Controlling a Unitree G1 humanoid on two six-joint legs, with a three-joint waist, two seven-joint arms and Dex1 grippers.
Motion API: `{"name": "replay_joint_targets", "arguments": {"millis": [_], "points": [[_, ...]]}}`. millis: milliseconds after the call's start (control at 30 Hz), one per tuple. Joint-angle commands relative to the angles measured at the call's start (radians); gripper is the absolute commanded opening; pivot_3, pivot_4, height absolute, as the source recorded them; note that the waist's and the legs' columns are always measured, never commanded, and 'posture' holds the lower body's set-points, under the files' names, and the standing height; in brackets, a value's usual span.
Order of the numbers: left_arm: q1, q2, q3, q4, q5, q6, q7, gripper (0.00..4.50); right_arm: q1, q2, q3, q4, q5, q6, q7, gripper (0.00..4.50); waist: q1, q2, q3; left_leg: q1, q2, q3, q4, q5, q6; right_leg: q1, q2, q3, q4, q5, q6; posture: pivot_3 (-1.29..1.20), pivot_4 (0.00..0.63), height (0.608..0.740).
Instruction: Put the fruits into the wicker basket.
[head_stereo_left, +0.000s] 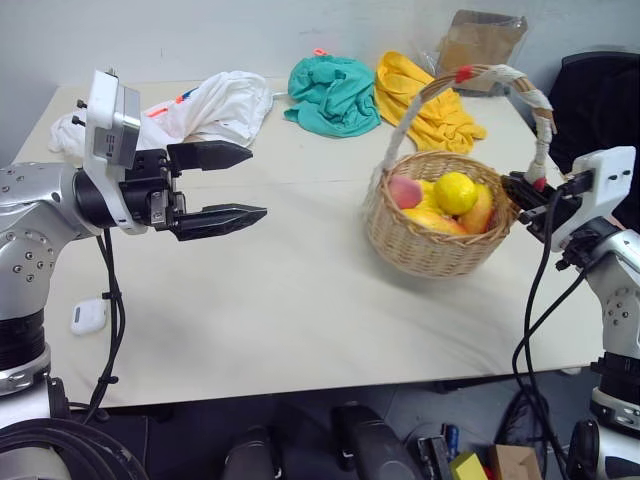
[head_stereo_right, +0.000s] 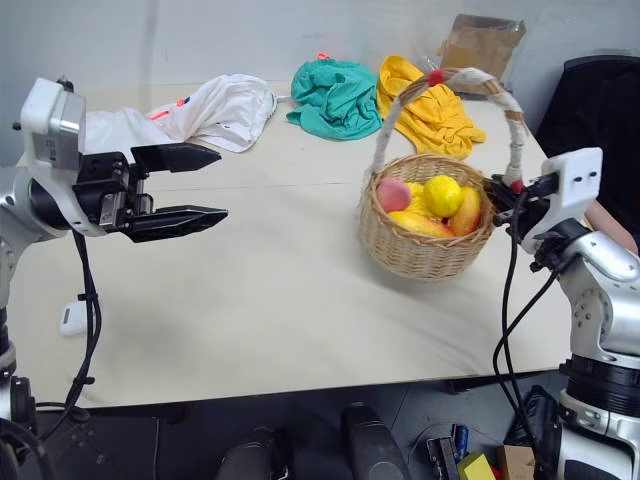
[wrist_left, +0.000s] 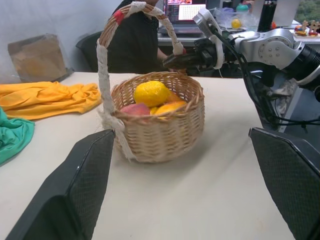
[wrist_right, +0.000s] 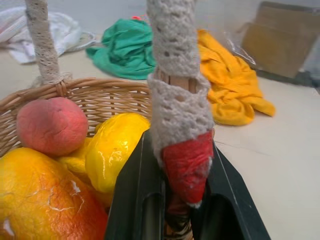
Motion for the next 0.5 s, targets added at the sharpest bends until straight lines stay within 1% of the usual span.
{"name": "replay_joint_targets", "arguments": {"millis": [33,67,133,200,300,333,400,467,500], "points": [[-0.028,-0.001,0.008,0.01,0.008,-0.016,-0.015,4.5,0.039,-0.018,-0.072,-0.057,0.089,-0.006,0.046,1.45,0.001,0.0,0.0,0.0,0.0,0.0,0.0,0.0,0.0,0.0,0.0,0.0,0.0,0.0,0.0,0.0,0.15,0.74],[-0.028,-0.003,0.007,0.013,0.008,-0.015,-0.018,4.5,0.067,-0.042,-0.081,-0.07,0.103,0.0,0.076,1.77,0.004,0.0,0.0,0.0,0.0,0.0,0.0,0.0,0.0,0.0,0.0,0.0,0.0,0.0,0.0,0.0,0.15,0.74],[-0.027,-0.004,0.006,0.02,0.01,-0.016,-0.026,4.5,0.131,-0.127,-0.121,-0.09,0.137,0.029,0.164,2.5,0.012,0.001,0.001,0.0,0.0,0.0,0.0,0.0,0.0,0.0,0.0,0.0,-0.001,0.0,0.0,0.0,0.15,0.74],[-0.026,-0.003,0.007,0.029,0.013,-0.018,-0.035,4.5,0.196,-0.247,-0.192,-0.07,0.169,0.078,0.255,3.15,0.022,0.001,0.001,0.0,0.0,0.0,0.0,0.0,0.0,0.001,0.0,0.0,-0.001,0.0,0.0,0.0,0.15,0.74],[-0.028,-0.004,0.008,0.037,0.018,-0.018,-0.045,4.5,0.293,-0.387,-0.279,-0.024,0.185,0.116,0.388,4.25,0.027,0.002,0.001,0.001,-0.002,-0.001,0.0,0.0,0.002,0.003,-0.001,0.0,-0.002,0.0,0.001,0.0,0.15,0.74],[-0.029,-0.004,0.008,0.04,0.02,-0.018,-0.048,4.5,0.326,-0.426,-0.309,-0.004,0.183,0.124,0.433,4.47,0.027,0.001,0.001,0.003,-0.001,-0.001,0.0,0.0,0.002,0.006,-0.001,0.0,-0.003,0.0,0.001,0.0,0.15,0.74],[-0.029,0.0,0.009,0.053,0.029,-0.025,-0.065,4.5,0.397,-0.527,-0.411,0.086,0.16,0.146,0.54,4.47,0.028,0.001,0.001,0.011,-0.001,-0.003,-0.002,-0.001,0.003,0.016,0.001,-0.001,-0.009,0.0,0.002,0.0,0.15,0.74],[-0.026,0.005,0.01,0.074,0.04,-0.037,-0.085,4.5,0.435,-0.592,-0.509,0.147,0.155,0.181,0.608,4.47,0.027,0.001,0.001,0.011,-0.001,-0.003,-0.003,-0.001,0.003,0.017,0.001,-0.001,-0.011,0.001,0.003,0.0,0.15,0.74],[-0.029,0.004,0.009,0.089,0.046,-0.044,-0.094,4.5,0.461,-0.611,-0.562,0.146,0.165,0.213,0.655,4.47,0.025,0.001,0.001,0.011,-0.001,-0.003,-0.002,-0.001,0.004,0.018,0.001,-0.001,-0.012,0.002,0.004,0.0,0.15,0.74]]}}
